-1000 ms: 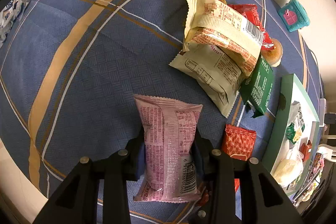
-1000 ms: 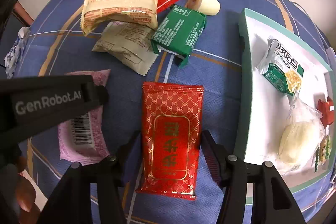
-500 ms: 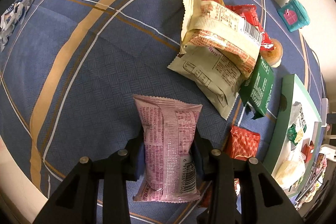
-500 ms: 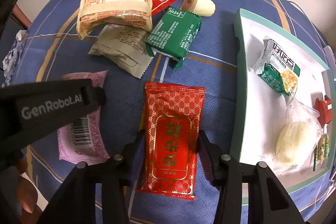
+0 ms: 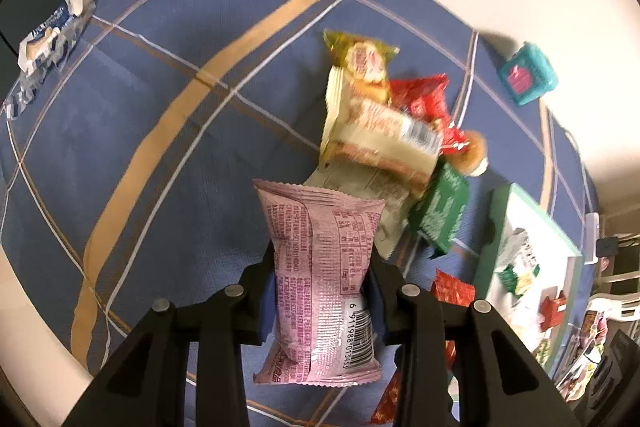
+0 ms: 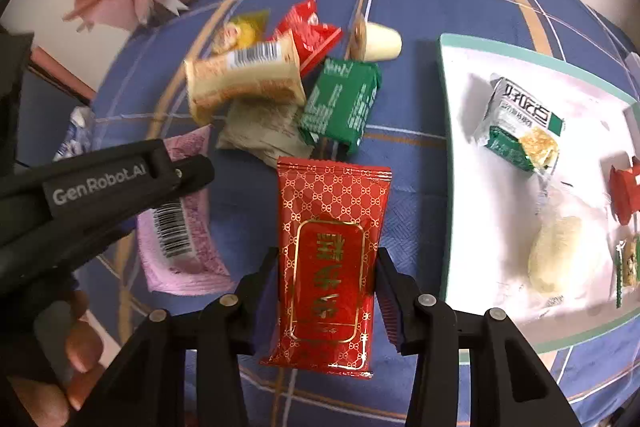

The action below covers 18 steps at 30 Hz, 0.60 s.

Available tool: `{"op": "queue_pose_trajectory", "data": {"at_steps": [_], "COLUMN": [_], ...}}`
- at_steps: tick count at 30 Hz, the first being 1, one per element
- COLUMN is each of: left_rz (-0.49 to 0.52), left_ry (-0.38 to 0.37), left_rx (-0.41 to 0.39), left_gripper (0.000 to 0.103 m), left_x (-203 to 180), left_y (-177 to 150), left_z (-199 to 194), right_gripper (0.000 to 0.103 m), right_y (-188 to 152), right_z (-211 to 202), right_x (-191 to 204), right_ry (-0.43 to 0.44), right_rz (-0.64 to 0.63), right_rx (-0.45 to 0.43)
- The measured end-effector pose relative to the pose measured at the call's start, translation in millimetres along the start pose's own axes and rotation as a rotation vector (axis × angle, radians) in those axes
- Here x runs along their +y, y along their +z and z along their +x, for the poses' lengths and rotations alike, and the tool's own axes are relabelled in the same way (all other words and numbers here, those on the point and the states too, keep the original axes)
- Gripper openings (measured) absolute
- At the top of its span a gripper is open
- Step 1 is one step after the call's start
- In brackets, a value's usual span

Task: Organize snacks
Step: 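Lift the pink bar pack with the left tool while the right tool lifts the red cake pack, then carry both packs over the white tray and open both tools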

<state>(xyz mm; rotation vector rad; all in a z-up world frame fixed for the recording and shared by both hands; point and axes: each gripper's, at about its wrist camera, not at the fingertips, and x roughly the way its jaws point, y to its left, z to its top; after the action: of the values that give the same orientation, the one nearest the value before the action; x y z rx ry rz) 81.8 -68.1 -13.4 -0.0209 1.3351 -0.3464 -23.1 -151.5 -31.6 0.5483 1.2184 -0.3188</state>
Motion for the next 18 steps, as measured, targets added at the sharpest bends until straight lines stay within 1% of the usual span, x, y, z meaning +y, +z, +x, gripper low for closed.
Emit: {"op": "queue_pose_trajectory", "data": {"at_steps": [3,7,11,14,18], "left_rz": [0.004,0.018,0.034,0.053,0.099], "left_ry": [-0.015,-0.023,-0.017,-0.009,-0.004], "left_rx": [-0.029,-0.048,-0.038,-0.025,-0.022], "left_gripper": [0.039,0.039,0.039,0.039,0.039], "left_x": [-1.1,-4.1,-9.9,-19.8,-39.5], "left_y": [5.5,1.3,-4.0,-7.2,-14.5], "left_z": [-6.8,-15.5,-15.9,-10.4,-7.2], "right_gripper": [0.048,0.048,0.048,0.048,0.048], "right_y": [-0.6,0.9,-1.6,-1.6,1.3], "right_z": [-14.0,-30.1,-45.5,-46.7,-65.7], "right_x": [-5.5,-17.6,-34.3,-47.8,-81.2], "right_ry": [-0.005,-0.007,-0.034,-0.039,-0.079], "right_rz": [0.005,0.041,0.075,0.113,0.172], "right_rx": [-0.022,-0.043,-0.067,-0.081,-0.128]}}
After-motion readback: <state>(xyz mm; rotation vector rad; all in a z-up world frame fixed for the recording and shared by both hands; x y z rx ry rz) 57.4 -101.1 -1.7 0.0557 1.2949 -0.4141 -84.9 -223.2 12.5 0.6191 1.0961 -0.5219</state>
